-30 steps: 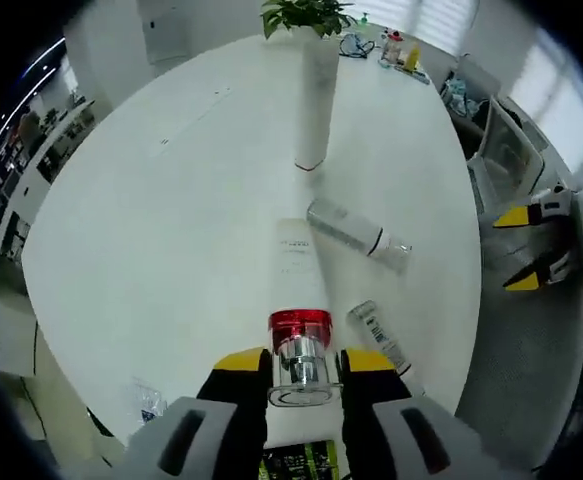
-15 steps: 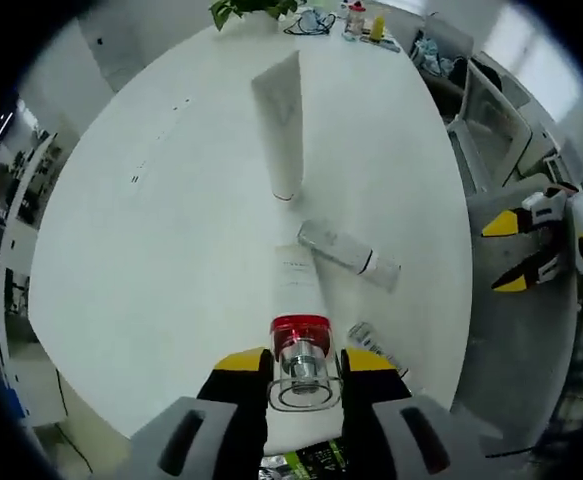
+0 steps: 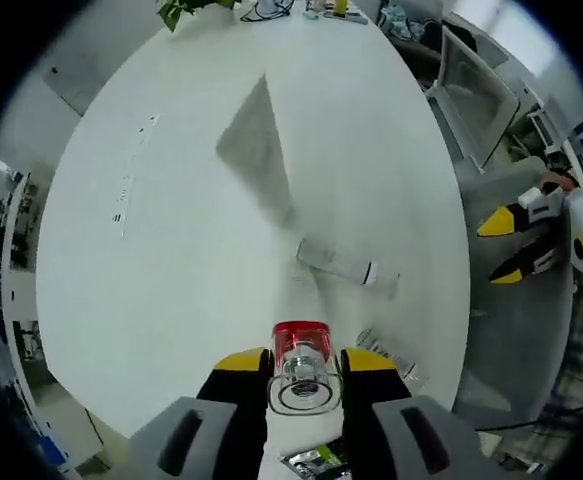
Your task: Arrange the skincare products in the storage area until every visible bottle or jar stands upright without overlapping.
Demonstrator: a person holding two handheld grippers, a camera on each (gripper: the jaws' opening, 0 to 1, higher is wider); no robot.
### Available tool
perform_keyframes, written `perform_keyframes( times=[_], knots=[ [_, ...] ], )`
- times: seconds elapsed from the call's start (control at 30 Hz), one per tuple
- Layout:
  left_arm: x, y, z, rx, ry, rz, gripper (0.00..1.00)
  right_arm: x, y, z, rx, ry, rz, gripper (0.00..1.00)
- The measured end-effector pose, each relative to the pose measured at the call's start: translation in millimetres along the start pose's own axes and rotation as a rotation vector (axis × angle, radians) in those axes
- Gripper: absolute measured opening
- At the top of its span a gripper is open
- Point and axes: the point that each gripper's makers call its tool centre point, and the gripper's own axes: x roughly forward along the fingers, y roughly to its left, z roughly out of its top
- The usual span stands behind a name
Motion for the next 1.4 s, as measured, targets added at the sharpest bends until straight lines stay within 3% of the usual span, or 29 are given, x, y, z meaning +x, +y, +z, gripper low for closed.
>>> perform_keyframes(
  times=[0.2,0.5,0.6,0.67,0.73,0.87,1.1,1.3,1.4],
  knots=[
    [1,0.8,15.7,0.103,0.058,-0.003,0.27,0,-1,-0.2,0.004,0.0,-0.004,0.38],
    [2,10.6,10.8,0.356,0.217,-0.005,0.27,0,-1,-0.4,0.004,0.002,-0.002,0.38],
    [1,8.0,14.5,0.451,0.226,-0.01,0.27,0,-1,-0.8,0.006,0.004,-0.002,0.38],
    [1,6.3,21.2,0.473,0.209,-0.005,0.28,0,-1,-0.8,0.006,0.004,-0.002,0.38],
    [2,4.5,28.5,0.555,0.201,0.0,0.28,0,-1,-1.1,0.006,0.005,-0.001,0.38],
    [3,2.2,33.1,0.552,0.216,0.003,0.28,0,-1,-1.0,0.003,0.005,0.0,0.38],
    [4,-4.4,43.8,0.518,0.154,-0.001,0.29,1,-1,-1.2,0.001,0.005,-0.001,0.38],
    [7,5.4,42.5,0.508,0.163,0.038,0.34,0,-1,-0.5,0.001,0.003,-0.003,0.38],
    [7,6.0,44.1,0.441,0.121,0.028,0.34,0,-2,-0.5,0.0,0.003,-0.004,0.38]
  ],
)
